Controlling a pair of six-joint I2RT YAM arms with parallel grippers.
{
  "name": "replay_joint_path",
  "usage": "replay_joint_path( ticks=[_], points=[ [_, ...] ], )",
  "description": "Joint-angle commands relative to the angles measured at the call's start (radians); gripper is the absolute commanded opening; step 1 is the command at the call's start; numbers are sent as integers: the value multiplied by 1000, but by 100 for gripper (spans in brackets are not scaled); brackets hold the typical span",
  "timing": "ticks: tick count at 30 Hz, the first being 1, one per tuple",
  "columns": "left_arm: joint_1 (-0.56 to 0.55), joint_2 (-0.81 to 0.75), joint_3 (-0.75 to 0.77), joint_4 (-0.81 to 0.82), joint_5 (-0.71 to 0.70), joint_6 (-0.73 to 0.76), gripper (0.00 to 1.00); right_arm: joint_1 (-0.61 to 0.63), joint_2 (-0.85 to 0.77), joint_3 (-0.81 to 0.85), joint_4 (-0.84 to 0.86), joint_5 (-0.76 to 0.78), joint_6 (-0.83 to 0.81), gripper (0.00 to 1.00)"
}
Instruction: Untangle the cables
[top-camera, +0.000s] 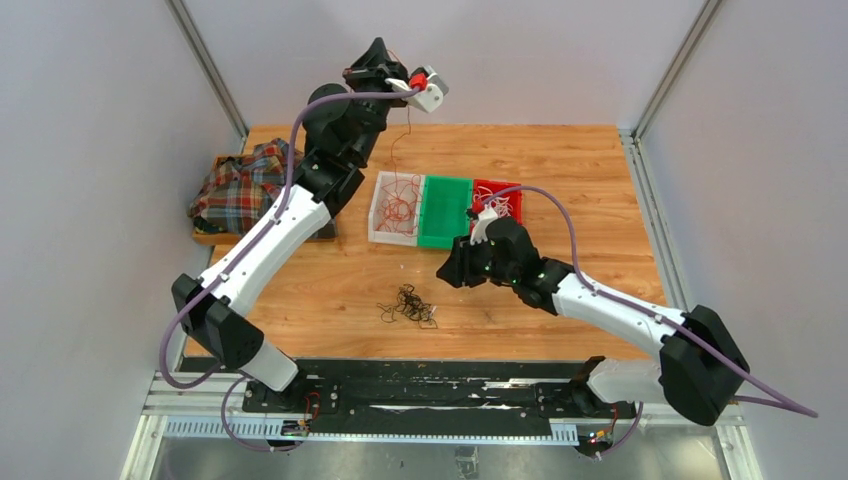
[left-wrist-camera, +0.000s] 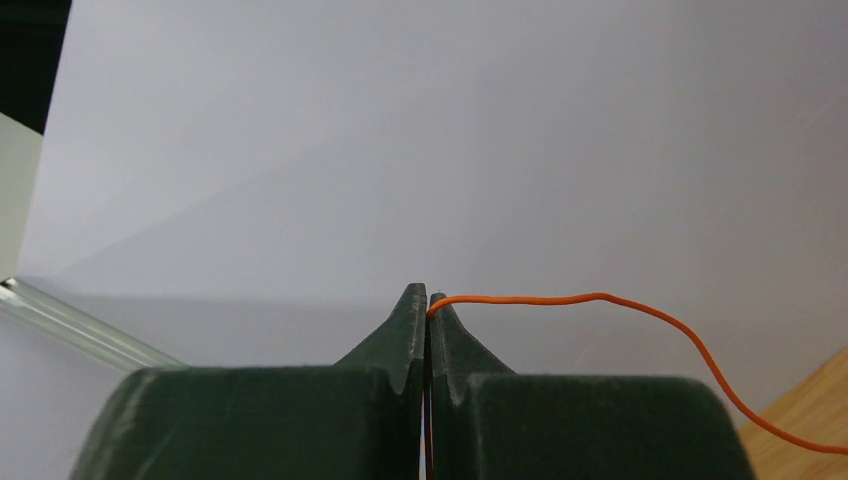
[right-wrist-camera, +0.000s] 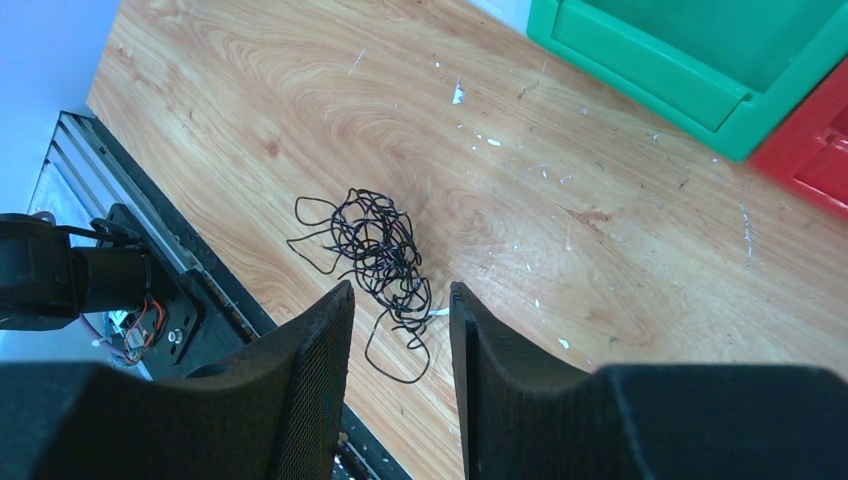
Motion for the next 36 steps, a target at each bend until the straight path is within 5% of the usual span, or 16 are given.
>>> replay_joint_path(
  ticks=[1,9,20,27,36],
  points=[
    [35,44,37,67,-5,-12,1,-28,-51,-20,-37,33,5,40],
    [66,139,175,67,7,-2,1,-50,-79,-44,-43,40,19,40],
    [73,203,146,95,10,31,0,-56,-77,-43,-46,41,24,38],
    [83,310,291,-75,-24,-11,0,-75,-113,-61,-59,56,17,37],
    [86,219,0,-230,-37,-143,0,-95,-134,-74,-74,59,28,37]
  ],
)
